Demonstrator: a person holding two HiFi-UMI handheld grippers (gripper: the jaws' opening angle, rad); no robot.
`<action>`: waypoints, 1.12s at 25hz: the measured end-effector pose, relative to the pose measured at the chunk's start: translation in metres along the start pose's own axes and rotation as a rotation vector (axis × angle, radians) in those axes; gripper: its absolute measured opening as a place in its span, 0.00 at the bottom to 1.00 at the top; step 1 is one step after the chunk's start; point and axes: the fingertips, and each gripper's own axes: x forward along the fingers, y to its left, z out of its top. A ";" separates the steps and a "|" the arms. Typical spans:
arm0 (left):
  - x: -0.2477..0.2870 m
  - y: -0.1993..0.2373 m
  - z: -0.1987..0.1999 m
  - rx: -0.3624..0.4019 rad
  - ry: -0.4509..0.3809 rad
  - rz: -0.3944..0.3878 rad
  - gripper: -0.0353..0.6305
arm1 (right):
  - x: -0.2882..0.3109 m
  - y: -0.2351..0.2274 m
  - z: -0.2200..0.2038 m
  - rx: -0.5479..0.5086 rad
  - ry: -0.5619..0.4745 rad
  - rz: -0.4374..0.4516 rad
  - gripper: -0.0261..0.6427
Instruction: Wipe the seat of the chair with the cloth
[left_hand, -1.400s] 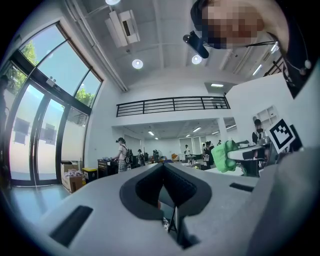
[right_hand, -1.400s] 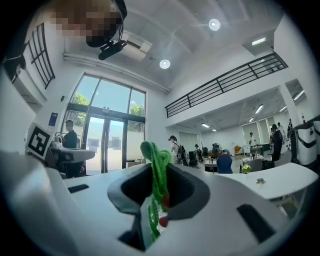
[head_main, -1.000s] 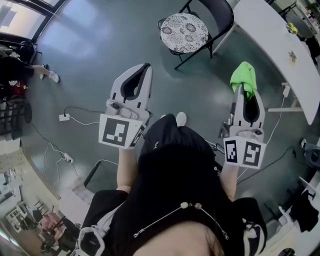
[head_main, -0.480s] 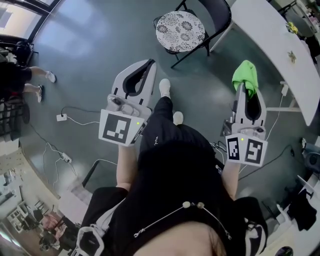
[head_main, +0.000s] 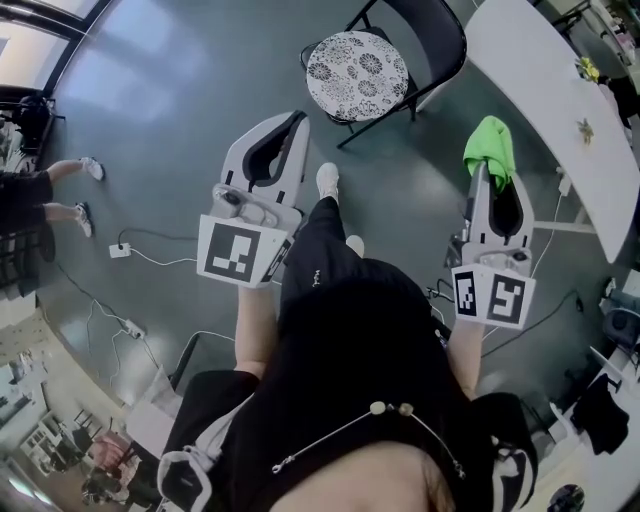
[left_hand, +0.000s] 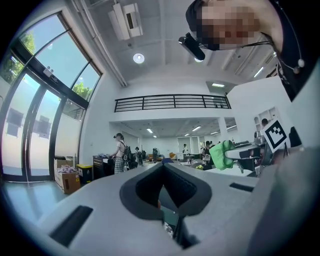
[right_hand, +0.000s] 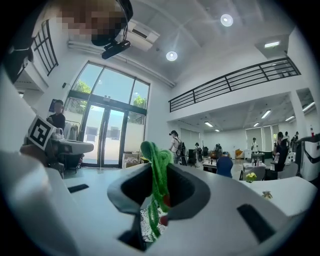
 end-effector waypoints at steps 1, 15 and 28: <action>0.008 0.012 -0.002 -0.003 0.001 0.006 0.06 | 0.015 0.002 -0.001 -0.013 0.002 0.009 0.17; 0.117 0.146 -0.039 -0.001 0.050 -0.045 0.06 | 0.227 0.045 -0.034 -0.215 0.062 0.214 0.17; 0.130 0.193 -0.105 -0.137 0.116 0.114 0.06 | 0.381 0.067 -0.170 -0.430 0.275 0.513 0.17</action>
